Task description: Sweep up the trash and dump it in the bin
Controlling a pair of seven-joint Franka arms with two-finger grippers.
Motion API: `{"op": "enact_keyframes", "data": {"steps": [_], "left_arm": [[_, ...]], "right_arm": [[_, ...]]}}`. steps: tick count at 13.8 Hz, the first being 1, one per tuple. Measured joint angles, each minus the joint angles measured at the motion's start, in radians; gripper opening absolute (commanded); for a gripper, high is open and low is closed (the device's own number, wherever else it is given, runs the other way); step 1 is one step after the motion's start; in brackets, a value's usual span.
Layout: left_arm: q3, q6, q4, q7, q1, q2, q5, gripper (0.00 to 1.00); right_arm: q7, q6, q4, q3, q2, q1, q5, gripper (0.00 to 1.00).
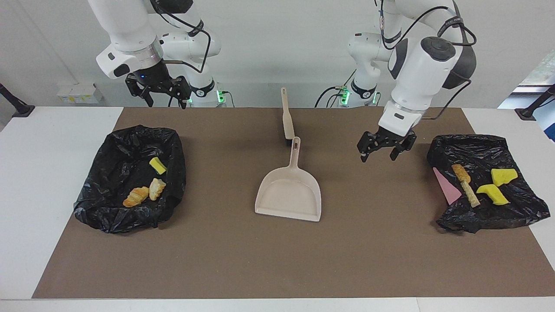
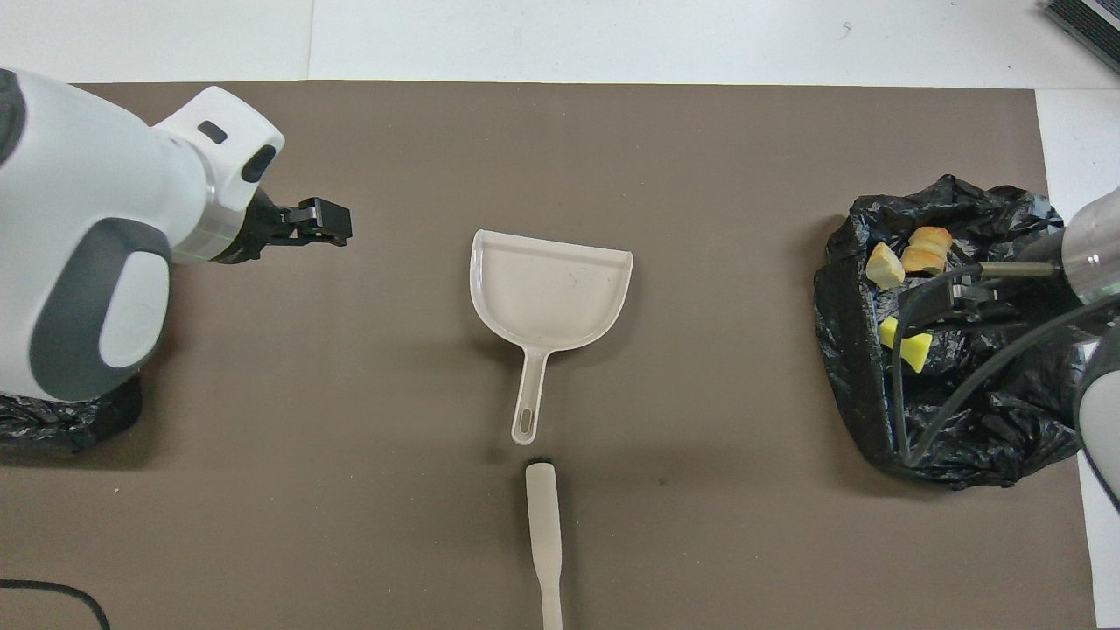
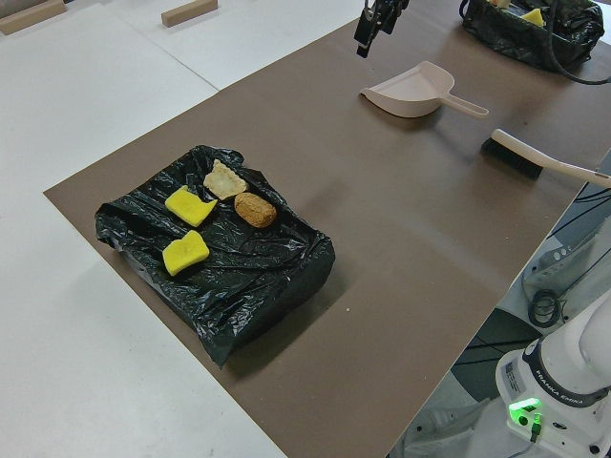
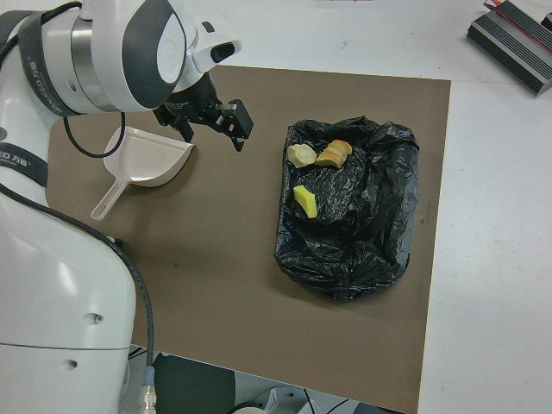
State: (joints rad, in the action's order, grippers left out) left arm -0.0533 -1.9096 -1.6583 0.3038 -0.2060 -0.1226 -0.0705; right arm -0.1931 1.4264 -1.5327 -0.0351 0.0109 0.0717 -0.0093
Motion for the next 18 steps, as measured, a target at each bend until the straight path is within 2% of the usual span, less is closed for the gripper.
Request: {"op": "enact_keyframes", "data": {"steps": [3, 7, 13, 18], "left_arm": [[0.002, 0.112, 0.069, -0.145, 0.088, 0.001, -0.016, 1.0], [0.012, 0.138, 0.086, -0.351, 0.145, 0.011, 0.01, 1.0], [0.017, 0.19, 0.089, -0.391, 0.188, 0.06, 0.02, 1.0], [0.02, 0.298, 0.097, -0.391, 0.188, 0.087, 0.066, 1.0]], "right_arm": [[0.0, 0.0, 0.0, 0.0, 0.0, -0.001, -0.005, 1.0], [0.0, 0.0, 0.0, 0.0, 0.0, -0.001, -0.005, 1.0], [0.0, 0.0, 0.0, 0.0, 0.0, -0.003, -0.005, 1.0], [0.0, 0.0, 0.0, 0.0, 0.0, -0.004, -0.005, 1.0]]}}
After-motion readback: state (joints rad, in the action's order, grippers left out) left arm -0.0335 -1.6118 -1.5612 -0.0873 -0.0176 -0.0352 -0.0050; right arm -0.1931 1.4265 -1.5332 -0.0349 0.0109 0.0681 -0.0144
